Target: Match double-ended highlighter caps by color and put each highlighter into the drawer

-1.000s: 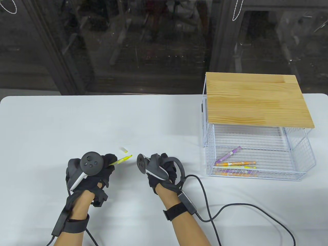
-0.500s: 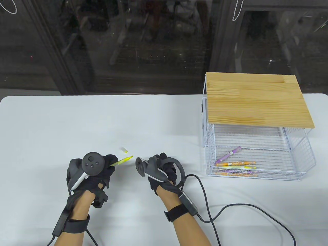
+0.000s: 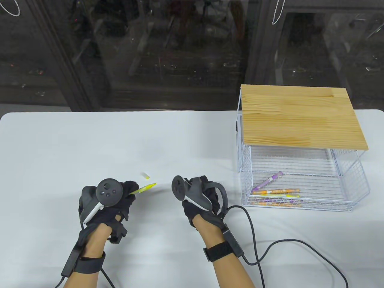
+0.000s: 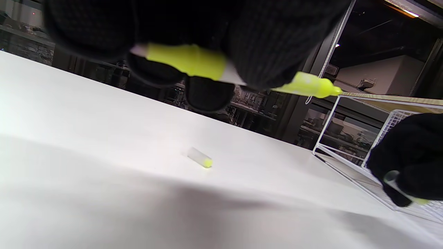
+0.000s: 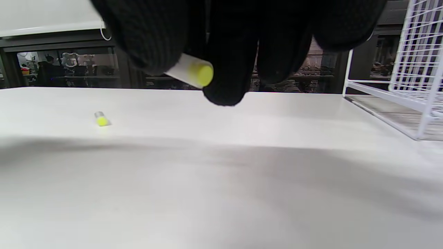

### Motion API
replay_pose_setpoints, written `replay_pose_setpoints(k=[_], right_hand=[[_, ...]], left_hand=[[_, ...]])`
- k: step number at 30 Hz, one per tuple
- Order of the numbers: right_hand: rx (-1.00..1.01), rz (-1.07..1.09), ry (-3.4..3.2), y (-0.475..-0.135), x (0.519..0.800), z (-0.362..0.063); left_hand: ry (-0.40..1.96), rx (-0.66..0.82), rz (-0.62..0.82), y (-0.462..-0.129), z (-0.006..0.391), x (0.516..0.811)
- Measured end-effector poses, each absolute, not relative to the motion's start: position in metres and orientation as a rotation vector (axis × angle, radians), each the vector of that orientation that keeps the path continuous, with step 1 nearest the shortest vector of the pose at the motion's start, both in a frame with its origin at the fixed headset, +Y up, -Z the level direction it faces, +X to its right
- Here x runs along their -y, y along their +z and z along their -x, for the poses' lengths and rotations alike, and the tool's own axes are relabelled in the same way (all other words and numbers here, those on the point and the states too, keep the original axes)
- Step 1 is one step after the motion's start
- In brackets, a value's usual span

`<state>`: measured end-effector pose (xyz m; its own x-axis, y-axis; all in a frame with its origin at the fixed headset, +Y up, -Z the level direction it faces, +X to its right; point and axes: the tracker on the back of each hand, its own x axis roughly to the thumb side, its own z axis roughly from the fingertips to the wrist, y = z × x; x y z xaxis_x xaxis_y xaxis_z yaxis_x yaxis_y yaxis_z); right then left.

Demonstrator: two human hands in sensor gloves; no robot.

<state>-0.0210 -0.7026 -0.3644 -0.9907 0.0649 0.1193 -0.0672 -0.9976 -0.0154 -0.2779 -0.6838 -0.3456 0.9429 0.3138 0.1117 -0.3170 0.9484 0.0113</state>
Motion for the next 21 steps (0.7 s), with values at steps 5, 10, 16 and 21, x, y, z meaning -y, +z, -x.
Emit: replay_pose_setpoints(k=[5,10,16,21], right_hand=[[0.042,-0.178,3.050,-0.356,0.704,0.002],[0.092,-0.171,3.013,-0.352,0.716,-0.014],[0.162,-0.163,2.995,-0.347,0.717,-0.026],[0.213,-0.189,2.928,-0.343,0.712,-0.032]], left_hand=[[0.304,0.120,-0.025,-0.345,0.274,0.686],[0.283,0.135,-0.025,-0.344,0.267,0.689],[0.237,0.158,-0.016,-0.344,0.257,0.695],[0.219,0.182,-0.017,-0.342,0.250,0.697]])
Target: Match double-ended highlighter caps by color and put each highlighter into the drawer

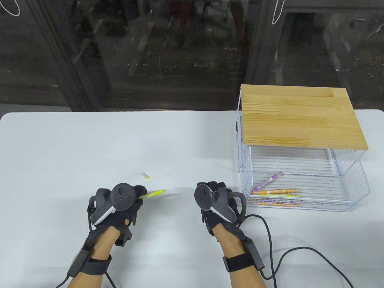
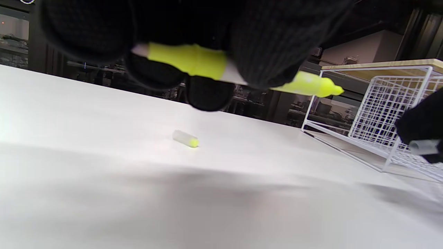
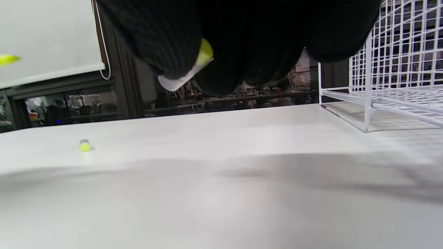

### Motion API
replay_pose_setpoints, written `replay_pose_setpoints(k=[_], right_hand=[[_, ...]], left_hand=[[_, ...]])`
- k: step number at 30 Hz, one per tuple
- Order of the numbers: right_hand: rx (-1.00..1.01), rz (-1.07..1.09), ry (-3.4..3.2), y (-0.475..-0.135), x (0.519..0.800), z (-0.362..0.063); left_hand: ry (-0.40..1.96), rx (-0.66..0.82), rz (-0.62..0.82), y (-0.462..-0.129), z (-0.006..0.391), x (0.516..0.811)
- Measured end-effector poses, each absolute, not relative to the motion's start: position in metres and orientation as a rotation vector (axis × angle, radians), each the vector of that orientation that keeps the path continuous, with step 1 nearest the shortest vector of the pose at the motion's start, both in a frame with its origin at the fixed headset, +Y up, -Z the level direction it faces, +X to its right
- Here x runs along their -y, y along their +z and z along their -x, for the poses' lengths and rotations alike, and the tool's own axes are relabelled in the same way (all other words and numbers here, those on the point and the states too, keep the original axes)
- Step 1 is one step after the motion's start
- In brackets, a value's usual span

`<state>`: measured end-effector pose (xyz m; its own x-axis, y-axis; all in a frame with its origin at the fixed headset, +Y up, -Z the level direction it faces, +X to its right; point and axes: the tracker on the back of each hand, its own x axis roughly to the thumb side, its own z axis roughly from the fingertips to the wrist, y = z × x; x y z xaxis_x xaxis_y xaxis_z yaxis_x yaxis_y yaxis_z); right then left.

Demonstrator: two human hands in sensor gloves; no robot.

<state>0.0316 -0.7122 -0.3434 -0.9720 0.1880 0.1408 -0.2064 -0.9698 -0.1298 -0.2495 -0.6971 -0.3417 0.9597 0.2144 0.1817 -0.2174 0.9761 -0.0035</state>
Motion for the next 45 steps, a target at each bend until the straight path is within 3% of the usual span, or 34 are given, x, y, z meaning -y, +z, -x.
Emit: replay_pose_setpoints(k=[13,45], right_hand=[[0.338,-0.366,2.716,-0.330,0.700,-0.026],[0.196,-0.476,2.538,-0.329,0.708,-0.014]], left_hand=[[0.210,0.253,-0.039,-0.336,0.234,0.698],[0.258,0.365,-0.043,-0.329,0.215,0.702]])
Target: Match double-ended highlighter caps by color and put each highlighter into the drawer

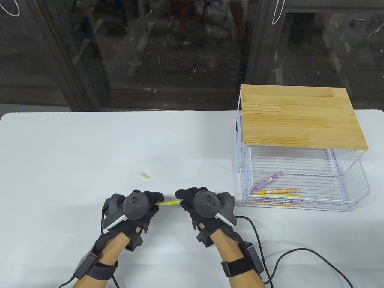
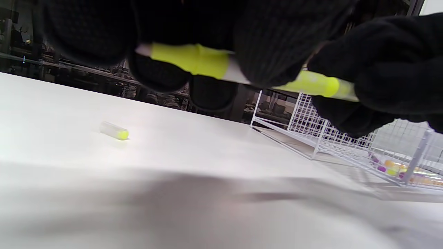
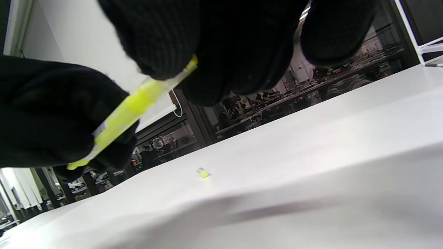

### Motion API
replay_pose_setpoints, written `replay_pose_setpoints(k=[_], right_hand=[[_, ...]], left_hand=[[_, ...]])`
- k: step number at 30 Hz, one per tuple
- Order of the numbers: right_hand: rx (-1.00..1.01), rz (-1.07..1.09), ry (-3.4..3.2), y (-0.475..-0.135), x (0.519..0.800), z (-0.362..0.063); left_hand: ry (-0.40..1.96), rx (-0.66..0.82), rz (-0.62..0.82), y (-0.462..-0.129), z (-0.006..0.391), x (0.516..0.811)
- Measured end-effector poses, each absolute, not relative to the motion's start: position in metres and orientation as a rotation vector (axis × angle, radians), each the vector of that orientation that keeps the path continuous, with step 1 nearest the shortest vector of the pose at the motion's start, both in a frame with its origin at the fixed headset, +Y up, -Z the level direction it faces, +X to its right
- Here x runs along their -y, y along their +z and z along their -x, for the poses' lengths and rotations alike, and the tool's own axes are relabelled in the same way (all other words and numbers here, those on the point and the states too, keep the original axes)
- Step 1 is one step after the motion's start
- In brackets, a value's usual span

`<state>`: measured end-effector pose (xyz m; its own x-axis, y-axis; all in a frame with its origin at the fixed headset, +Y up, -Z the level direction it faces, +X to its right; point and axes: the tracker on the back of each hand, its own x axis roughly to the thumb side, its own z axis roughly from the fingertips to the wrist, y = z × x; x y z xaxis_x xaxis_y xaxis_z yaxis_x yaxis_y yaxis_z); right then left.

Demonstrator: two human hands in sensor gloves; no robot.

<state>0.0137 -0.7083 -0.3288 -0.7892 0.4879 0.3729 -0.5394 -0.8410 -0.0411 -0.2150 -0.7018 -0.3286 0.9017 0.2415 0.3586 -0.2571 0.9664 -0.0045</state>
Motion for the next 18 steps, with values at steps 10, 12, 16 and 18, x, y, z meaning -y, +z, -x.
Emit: replay_pose_setpoints(k=[10,12,16,18], right_hand=[[0.268,-0.533,2.486,-0.326,0.701,-0.017],[0.294,-0.556,2.465,-0.325,0.696,-0.020],[0.343,-0.557,2.463,-0.323,0.693,-0.021],[0.354,-0.559,2.465,-0.323,0.692,-0.020]], left_hand=[[0.267,0.412,-0.123,-0.323,0.212,0.697],[0.271,0.436,-0.151,-0.322,0.211,0.695],[0.294,0.472,-0.170,-0.320,0.206,0.695],[0.270,0.464,-0.177,-0.319,0.203,0.694]])
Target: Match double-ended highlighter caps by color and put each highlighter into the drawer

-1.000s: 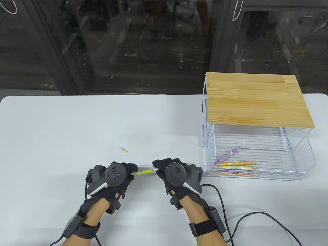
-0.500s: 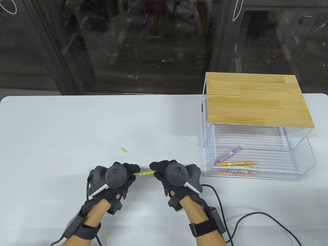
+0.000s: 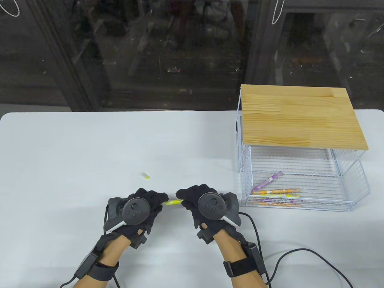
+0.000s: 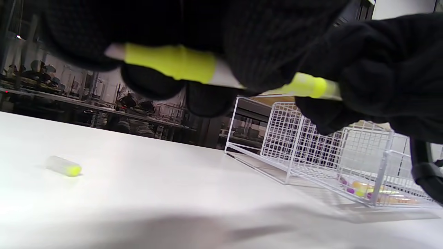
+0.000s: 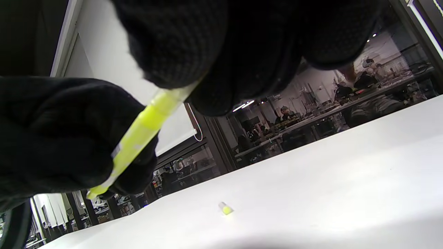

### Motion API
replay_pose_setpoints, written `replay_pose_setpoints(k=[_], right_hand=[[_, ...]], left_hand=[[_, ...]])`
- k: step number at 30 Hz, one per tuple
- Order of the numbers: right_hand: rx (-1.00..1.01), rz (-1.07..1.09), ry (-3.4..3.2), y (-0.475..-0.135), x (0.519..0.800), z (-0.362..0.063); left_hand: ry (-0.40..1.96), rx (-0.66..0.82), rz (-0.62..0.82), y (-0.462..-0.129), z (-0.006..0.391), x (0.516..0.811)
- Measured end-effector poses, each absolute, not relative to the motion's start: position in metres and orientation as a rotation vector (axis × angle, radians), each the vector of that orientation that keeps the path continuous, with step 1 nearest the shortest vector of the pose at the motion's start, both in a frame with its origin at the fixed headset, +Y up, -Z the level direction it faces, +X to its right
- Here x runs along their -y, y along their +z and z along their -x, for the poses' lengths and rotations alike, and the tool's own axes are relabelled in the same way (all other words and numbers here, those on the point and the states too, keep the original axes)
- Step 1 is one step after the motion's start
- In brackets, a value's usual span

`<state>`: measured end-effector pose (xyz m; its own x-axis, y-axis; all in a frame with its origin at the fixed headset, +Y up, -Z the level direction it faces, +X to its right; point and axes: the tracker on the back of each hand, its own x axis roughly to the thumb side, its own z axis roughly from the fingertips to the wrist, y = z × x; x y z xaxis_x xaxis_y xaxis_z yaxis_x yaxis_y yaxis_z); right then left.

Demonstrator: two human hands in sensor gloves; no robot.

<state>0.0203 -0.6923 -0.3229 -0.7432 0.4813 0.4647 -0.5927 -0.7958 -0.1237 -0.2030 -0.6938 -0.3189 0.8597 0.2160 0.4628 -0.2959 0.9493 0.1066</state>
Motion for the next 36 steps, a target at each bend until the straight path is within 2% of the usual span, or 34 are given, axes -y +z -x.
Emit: replay_pose_setpoints(k=[6,15,28,36], right_hand=[[0.311,-0.595,2.525,-0.321,0.692,-0.020],[0.270,-0.617,2.646,-0.319,0.703,-0.002],[0.327,-0.603,2.700,-0.315,0.700,0.005],[0.353,-0.561,2.747,-0.317,0.696,-0.002]], left_hand=[[0.232,0.437,-0.202,-0.316,0.203,0.693],[0.208,0.420,-0.159,-0.319,0.205,0.696],[0.208,0.463,-0.182,-0.314,0.195,0.696],[0.274,0.421,-0.225,-0.315,0.206,0.686]])
